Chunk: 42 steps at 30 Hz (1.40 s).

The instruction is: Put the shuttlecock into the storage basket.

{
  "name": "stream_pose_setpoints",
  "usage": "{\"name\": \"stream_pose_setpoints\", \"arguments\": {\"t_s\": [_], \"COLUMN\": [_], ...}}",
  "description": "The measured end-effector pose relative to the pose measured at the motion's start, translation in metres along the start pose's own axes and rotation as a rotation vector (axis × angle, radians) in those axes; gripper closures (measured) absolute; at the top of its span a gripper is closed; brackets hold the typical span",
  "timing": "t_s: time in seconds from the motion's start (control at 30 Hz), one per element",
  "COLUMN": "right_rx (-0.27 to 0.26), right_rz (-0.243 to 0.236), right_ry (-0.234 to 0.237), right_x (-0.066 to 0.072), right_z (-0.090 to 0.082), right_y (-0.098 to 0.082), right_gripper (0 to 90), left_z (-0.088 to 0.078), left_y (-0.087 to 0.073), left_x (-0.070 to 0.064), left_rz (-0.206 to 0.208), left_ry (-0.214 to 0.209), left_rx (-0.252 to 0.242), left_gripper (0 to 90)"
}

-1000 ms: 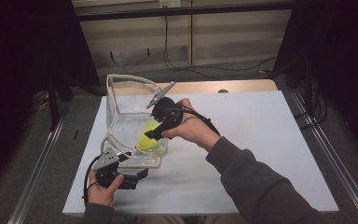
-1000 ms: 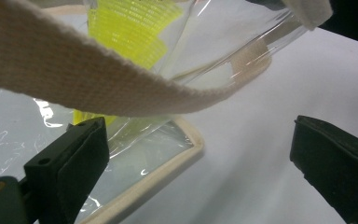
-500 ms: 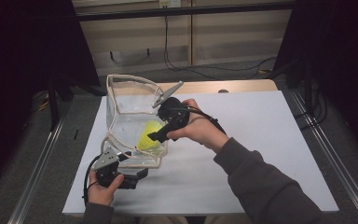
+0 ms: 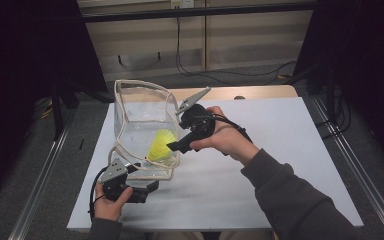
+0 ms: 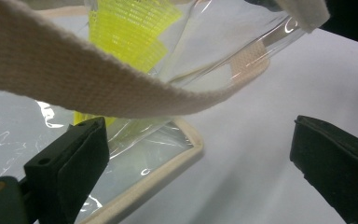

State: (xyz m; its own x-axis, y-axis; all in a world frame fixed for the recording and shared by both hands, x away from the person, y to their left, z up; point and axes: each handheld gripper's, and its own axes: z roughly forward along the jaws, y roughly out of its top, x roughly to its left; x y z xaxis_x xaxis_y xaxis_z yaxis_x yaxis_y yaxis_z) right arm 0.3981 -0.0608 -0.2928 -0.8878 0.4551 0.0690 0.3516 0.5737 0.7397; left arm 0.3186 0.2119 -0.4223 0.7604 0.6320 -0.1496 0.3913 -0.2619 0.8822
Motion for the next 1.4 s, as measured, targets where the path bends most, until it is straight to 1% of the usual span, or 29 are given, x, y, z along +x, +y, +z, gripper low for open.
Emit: {"name": "stream_pose_setpoints", "arguments": {"t_s": [0.1,0.17,0.27,0.47,0.53,0.67,1.0,1.23,1.4], "right_rx": [-0.008,-0.013,-0.021,-0.044,-0.048,-0.068,-0.093,-0.098,-0.097], "right_rz": [0.004,0.008,0.014,0.027,0.036,0.039,0.065,0.081,0.090], "right_ry": [-0.001,-0.002,-0.004,-0.009,-0.008,-0.006,-0.008,-0.012,-0.015], "right_x": [-0.002,-0.004,-0.006,-0.009,-0.010,-0.013,-0.018,-0.022,-0.025], "right_z": [-0.006,-0.009,-0.013,-0.020,-0.021,-0.025,-0.028,-0.031,-0.032], "right_y": [-0.007,-0.011,-0.017,-0.030,-0.034,-0.043,-0.064,-0.079,-0.090], "right_gripper": [19.5,19.4,19.1,18.0,17.4,16.9,16.2,15.6,15.4], "left_z": [-0.001,-0.002,-0.002,0.000,0.000,-0.001,-0.001,-0.001,-0.001], "left_y": [-0.003,-0.002,-0.001,-0.001,-0.001,-0.001,-0.001,-0.001,-0.001], "left_x": [0.001,0.001,0.001,0.000,0.000,0.000,0.001,0.000,0.000], "left_rz": [-0.002,-0.008,-0.002,0.001,-0.002,-0.003,-0.003,-0.003,0.004], "left_ry": [0.003,0.005,0.003,0.001,0.004,0.003,0.005,0.003,0.002], "left_rx": [0.009,0.001,0.001,0.007,0.007,-0.001,0.002,0.000,0.009], "left_gripper": [4.6,4.6,4.6,4.6,4.6,4.6,4.6,4.6,4.6]}}
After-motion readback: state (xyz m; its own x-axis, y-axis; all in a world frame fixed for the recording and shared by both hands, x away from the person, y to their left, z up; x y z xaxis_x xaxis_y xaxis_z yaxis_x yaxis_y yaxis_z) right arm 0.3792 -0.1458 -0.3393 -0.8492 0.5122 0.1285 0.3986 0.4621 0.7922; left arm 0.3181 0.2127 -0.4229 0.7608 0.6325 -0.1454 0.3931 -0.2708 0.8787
